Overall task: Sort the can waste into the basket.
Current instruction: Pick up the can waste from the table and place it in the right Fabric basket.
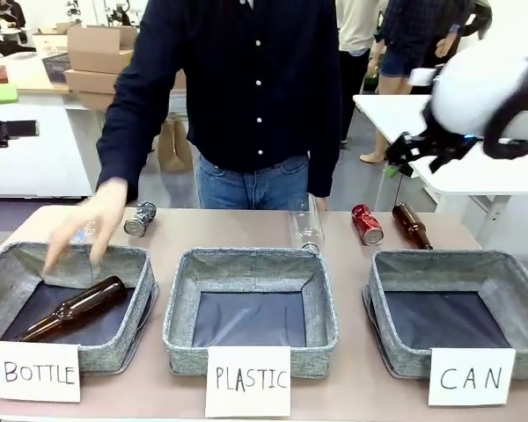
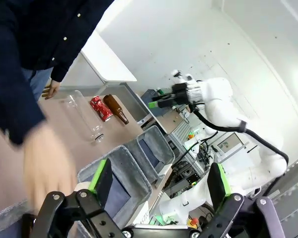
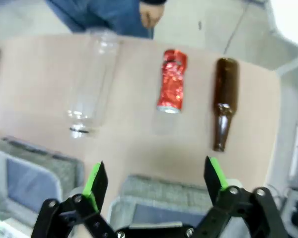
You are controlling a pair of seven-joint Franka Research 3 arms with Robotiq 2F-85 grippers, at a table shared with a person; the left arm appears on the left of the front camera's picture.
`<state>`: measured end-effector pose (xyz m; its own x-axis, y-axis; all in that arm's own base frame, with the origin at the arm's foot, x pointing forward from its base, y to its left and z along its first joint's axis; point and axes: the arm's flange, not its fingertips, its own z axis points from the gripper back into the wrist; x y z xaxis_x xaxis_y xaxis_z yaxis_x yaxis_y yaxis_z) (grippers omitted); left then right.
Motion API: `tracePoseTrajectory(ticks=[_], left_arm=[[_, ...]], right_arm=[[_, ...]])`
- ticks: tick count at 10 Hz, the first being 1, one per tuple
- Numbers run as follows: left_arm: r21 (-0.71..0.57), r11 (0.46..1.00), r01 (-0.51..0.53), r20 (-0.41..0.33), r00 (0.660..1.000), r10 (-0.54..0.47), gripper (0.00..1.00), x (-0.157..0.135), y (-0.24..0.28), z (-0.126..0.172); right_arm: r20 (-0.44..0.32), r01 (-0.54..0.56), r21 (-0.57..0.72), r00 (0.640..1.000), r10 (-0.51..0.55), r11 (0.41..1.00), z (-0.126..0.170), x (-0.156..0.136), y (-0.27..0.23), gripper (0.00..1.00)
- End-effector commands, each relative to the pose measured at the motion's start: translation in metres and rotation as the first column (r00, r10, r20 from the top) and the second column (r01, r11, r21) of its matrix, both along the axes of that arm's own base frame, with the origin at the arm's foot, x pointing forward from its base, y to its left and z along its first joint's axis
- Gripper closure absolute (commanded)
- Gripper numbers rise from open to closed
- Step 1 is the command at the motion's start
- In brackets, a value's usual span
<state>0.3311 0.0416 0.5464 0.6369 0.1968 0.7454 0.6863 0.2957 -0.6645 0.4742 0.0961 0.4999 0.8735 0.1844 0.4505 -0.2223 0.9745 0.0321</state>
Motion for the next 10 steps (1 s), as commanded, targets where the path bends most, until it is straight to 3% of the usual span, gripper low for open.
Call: tracePoseTrajectory(ticks=[1,3,5,10], left_arm=[[-0.021,1.000,0.003,0.034,0.999,-0.003,0.00,0.003,-0.001,0.002],[-0.021,1.000,0.003,0.034,0.999,-0.003,0.00,0.003,-0.001,0.002],[-0.021,1.000,0.003,0.034,0.999,-0.003,0.00,0.003,-0.001,0.002],[-0.021,1.000,0.003,0.034,0.999,-0.003,0.00,0.003,-0.001,0.002]], right_arm=[[-0.036,-0.014,-0.067,0.999,0.011,0.998,-0.035,0.079,0.003,0.00],[-0.126,0.065,-0.118,0.989,-0.080,0.991,-0.092,0.126,0.004,0.00],[-0.189,0.091,-0.121,0.975,-0.113,0.988,-0.131,0.155,0.000,0.00],[-0.205,0.078,-0.091,0.974,-0.096,0.993,-0.187,0.192,-0.007,0.00]])
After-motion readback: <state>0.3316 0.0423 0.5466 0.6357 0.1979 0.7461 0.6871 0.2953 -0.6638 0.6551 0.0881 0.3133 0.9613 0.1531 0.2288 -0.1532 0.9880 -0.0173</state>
